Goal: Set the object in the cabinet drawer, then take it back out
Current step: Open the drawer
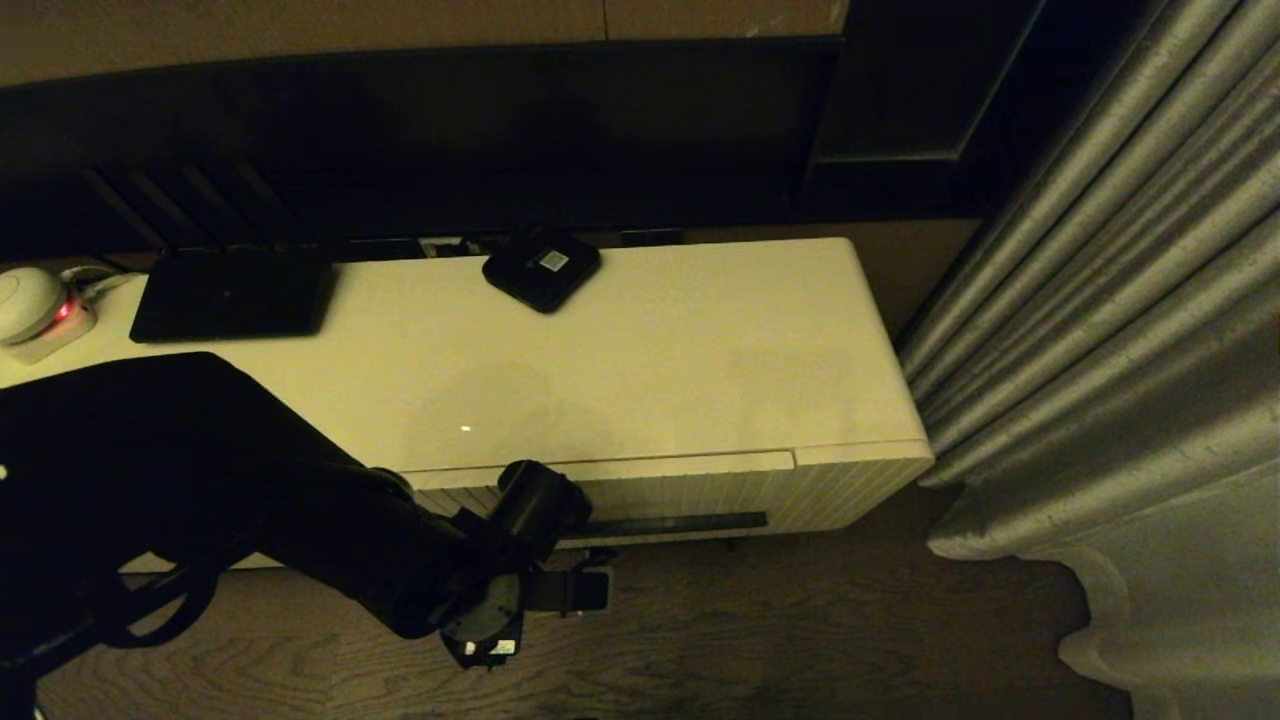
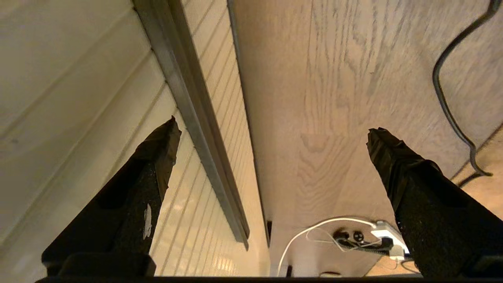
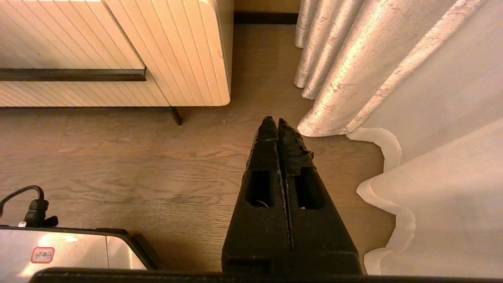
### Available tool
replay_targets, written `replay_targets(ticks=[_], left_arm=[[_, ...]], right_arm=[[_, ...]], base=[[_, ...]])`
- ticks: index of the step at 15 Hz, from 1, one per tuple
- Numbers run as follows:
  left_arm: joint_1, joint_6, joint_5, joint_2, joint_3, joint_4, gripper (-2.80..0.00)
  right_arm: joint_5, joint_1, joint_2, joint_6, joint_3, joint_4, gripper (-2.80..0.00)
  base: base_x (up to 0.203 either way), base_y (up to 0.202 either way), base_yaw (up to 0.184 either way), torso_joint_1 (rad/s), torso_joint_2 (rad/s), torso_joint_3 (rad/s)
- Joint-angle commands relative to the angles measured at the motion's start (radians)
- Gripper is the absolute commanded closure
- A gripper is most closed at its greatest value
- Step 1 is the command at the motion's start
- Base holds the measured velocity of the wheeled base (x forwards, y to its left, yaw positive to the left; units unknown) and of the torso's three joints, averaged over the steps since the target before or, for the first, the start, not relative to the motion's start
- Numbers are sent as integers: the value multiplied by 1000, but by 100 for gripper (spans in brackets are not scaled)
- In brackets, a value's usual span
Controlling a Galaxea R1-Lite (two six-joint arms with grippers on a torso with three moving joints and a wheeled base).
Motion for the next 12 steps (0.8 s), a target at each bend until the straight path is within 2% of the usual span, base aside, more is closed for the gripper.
replay_targets(ticks=[1,3,5,12], left_arm=[[-1,6,5,15,-11,-1,-280],[-1,5,10,34,-23,-2,-280],[0,8,48,56,-44,-7,-280],[0,6,53,77,-69,-40,-280]], right_arm=[[0,0,1,0,1,-1,0],[0,0,1,0,0,-1,0],[0,0,1,0,1,-1,0],[0,0,1,0,2,-1,0]], base=[[0,0,0,0,0,0],[0,0,0,0,0,0],[0,0,0,0,0,0],[0,0,0,0,0,0]])
